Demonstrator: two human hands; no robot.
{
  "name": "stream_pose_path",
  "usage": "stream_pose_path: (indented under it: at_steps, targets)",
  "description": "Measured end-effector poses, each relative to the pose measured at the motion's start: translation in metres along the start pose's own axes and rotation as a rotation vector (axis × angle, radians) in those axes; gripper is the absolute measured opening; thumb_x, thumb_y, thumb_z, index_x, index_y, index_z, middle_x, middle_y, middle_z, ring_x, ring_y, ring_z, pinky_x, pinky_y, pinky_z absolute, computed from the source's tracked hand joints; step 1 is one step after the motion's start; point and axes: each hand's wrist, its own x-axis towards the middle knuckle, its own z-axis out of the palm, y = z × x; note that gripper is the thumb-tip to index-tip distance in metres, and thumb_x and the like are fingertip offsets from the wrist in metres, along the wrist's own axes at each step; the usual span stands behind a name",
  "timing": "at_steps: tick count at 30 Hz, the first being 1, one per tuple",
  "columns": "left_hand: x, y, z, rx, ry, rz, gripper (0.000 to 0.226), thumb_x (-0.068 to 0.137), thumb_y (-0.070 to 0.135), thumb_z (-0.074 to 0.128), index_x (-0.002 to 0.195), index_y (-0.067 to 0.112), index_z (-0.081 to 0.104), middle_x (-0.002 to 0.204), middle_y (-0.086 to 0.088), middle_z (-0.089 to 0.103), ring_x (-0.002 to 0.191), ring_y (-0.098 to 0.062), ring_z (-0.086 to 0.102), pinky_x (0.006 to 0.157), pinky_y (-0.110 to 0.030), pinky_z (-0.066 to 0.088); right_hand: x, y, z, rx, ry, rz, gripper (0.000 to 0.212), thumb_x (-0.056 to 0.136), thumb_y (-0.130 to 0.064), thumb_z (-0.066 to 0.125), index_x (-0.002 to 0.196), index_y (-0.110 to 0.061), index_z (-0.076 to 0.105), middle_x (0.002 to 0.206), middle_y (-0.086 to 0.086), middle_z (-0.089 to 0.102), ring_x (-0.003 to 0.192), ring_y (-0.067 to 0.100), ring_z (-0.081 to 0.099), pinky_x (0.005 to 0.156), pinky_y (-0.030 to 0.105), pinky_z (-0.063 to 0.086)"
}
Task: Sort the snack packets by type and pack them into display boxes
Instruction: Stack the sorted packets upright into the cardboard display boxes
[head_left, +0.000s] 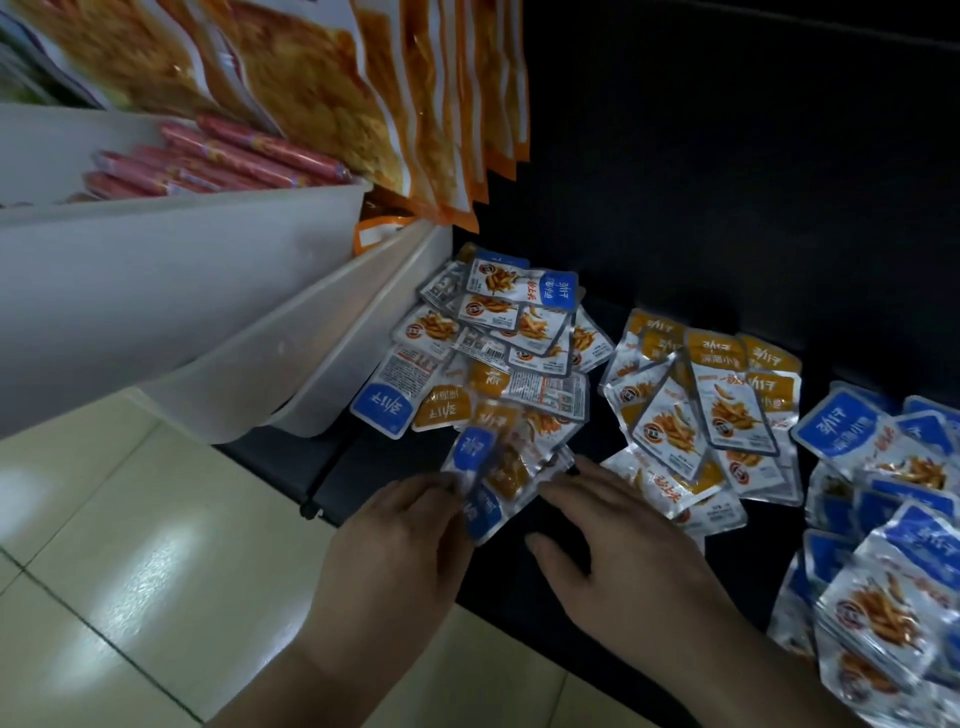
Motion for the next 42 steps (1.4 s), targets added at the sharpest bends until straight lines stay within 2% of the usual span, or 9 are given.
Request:
stream_pose_path:
  at_steps: [4, 7, 11, 15, 19, 26, 33, 37, 42]
  targets:
    - [0.007, 0.026, -0.024, -0.099, 0.163, -0.03, 0.013, 0.08, 0.01, 0.081, 0.078, 0.017, 0.071, 0.104, 0.009, 0.074, 0.077, -0.009, 0.068, 0.059, -0.027, 0.056, -0.001, -0.023, -0.016, 0.487, 0.17, 0.154, 0.033, 0.097, -0.053, 0.061, 0.121, -0.033, 0.073, 0.114, -0.027, 0.071, 0.113, -0.011, 0.062, 0.093, 0.007, 0.048]
    - [0.005, 0.055, -0.023, -0.13, 0.192, 0.101, 0.007, 0.087, 0.016, 0.068, 0.083, 0.019, 0.073, 0.111, 0.008, 0.073, 0.09, -0.009, 0.07, 0.072, -0.023, 0.056, 0.003, -0.044, -0.036, 1.092, 0.018, 0.369, 0.04, 0.079, -0.053, 0.07, 0.111, -0.031, 0.078, 0.101, -0.013, 0.078, 0.098, 0.003, 0.074, 0.091, 0.027, 0.059]
    - [0.003, 0.064, -0.005, -0.148, 0.108, 0.162, 0.017, 0.097, 0.027, 0.062, 0.099, 0.02, 0.078, 0.126, 0.004, 0.072, 0.111, -0.015, 0.069, 0.084, -0.031, 0.058, 0.001, -0.048, -0.048, 1.37, 0.059, 0.474, 0.033, 0.08, -0.041, 0.072, 0.104, -0.021, 0.081, 0.1, 0.005, 0.08, 0.098, 0.02, 0.077, 0.091, 0.042, 0.06]
    - [0.002, 0.067, -0.006, -0.333, 0.017, 0.255, 0.023, 0.1, 0.026, 0.063, 0.119, 0.024, 0.076, 0.133, 0.012, 0.068, 0.119, -0.005, 0.065, 0.094, -0.026, 0.055, -0.005, -0.035, -0.042, 1.287, 0.16, 0.598, 0.012, 0.093, -0.021, 0.072, 0.098, -0.026, 0.082, 0.095, 0.003, 0.08, 0.093, 0.021, 0.078, 0.085, 0.04, 0.06]
    - [0.013, 0.05, -0.001, -0.293, 0.061, 0.016, 0.026, 0.095, 0.026, 0.061, 0.12, 0.032, 0.068, 0.118, 0.021, 0.065, 0.106, -0.001, 0.063, 0.085, -0.012, 0.048, -0.011, -0.019, -0.038, 1.154, 0.254, 0.692, 0.015, 0.094, -0.025, 0.074, 0.099, -0.036, 0.081, 0.097, -0.008, 0.079, 0.097, 0.014, 0.075, 0.094, 0.041, 0.057]
    - [0.046, 0.013, 0.037, 0.004, -0.157, -0.265, 0.066, 0.073, 0.056, 0.082, 0.128, 0.025, 0.061, 0.125, -0.002, 0.062, 0.112, -0.029, 0.059, 0.086, -0.042, 0.055, -0.03, 0.001, -0.05, 1.025, 0.423, 0.709, 0.017, 0.096, -0.028, 0.071, 0.098, -0.043, 0.079, 0.091, 0.011, 0.076, 0.09, 0.03, 0.073, 0.085, 0.043, 0.057]
    - [0.038, 0.031, 0.017, -0.277, -0.011, -0.362, 0.022, 0.085, 0.031, 0.078, 0.077, 0.032, 0.057, 0.076, 0.015, 0.065, 0.07, -0.007, 0.063, 0.063, -0.026, 0.052, -0.043, 0.009, -0.07, 1.011, 0.493, 0.733, 0.03, 0.095, -0.028, 0.072, 0.072, -0.047, 0.077, 0.059, -0.004, 0.067, 0.052, 0.005, 0.059, 0.062, 0.03, 0.045]
    - [0.037, 0.076, -0.018, -0.412, 0.069, -0.263, 0.01, 0.09, 0.037, 0.069, 0.088, 0.029, 0.064, 0.083, 0.02, 0.069, 0.078, -0.001, 0.067, 0.063, -0.009, 0.047, -0.05, 0.017, -0.082, 1.037, 0.511, 0.737, 0.022, 0.093, -0.031, 0.074, 0.078, -0.047, 0.077, 0.057, -0.001, 0.061, 0.052, 0.006, 0.052, 0.06, 0.03, 0.041]
    - [0.077, 0.123, -0.015, -0.744, -0.121, -0.277, 0.01, 0.095, 0.024, 0.07, 0.098, 0.032, 0.073, 0.082, 0.01, 0.077, 0.072, -0.007, 0.073, 0.062, -0.017, 0.056, -0.069, 0.036, -0.099, 1.007, 0.567, 0.813, 0.046, 0.092, -0.035, 0.072, 0.048, -0.035, 0.06, 0.043, -0.012, 0.022, 0.038, 0.007, 0.021, 0.056, 0.03, 0.03]
